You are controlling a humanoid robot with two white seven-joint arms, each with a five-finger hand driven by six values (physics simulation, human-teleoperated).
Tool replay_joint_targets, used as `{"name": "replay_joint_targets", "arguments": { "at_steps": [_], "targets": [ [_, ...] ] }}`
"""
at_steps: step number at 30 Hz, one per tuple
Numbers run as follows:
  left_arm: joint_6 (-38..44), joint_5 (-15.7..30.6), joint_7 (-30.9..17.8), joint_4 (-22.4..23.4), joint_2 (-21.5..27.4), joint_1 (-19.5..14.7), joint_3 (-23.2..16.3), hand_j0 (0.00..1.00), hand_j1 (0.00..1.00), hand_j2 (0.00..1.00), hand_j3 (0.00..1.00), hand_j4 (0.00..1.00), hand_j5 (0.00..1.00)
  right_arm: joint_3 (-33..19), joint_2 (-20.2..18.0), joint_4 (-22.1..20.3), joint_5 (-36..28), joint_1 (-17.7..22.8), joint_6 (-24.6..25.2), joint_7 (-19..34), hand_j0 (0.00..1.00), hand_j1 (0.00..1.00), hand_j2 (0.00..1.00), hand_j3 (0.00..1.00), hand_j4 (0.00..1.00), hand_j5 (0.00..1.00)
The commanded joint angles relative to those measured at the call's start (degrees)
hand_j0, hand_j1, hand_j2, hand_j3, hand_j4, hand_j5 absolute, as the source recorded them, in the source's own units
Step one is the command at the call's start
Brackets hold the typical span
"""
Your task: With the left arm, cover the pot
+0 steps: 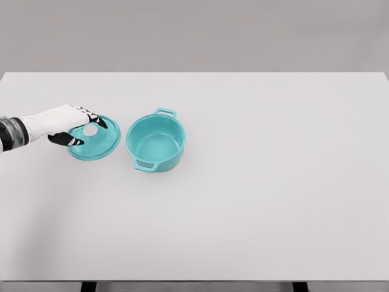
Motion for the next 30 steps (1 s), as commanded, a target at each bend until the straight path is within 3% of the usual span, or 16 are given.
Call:
{"name": "replay_joint_targets", "arguments": {
  "at_steps": [1, 24, 30],
  "targets": [
    [0.15, 0.35, 0.02, 0.09, 0.02, 0.00, 0.03, 0.70, 0.70, 0.70, 0.70, 0.70, 0.70, 0.01, 0.01, 0.02, 0.02, 0.00, 0.00, 0.01, 1.00, 1.00, 1.00, 1.00, 1.00, 1.00],
    [0.15, -0.52, 0.02, 1.49, -0.94, -0.53, -0.14, 0.67, 0.67, 0.67, 0.67, 0.67, 0.67, 0.01, 0.01, 0.02, 0.02, 0.00, 0.00, 0.01, 1.00, 1.00, 1.00, 1.00, 1.00, 1.00],
    [0.15, -0.52, 0.02, 1.58, -0.94, -0.53, -0.23, 0.60, 0.60, 0.60, 0.60, 0.60, 0.60, 0.01, 0.01, 0.02, 0.02, 0.00, 0.00, 0.01, 1.00, 1.00, 1.00, 1.00, 1.00, 1.00]
  ]
}}
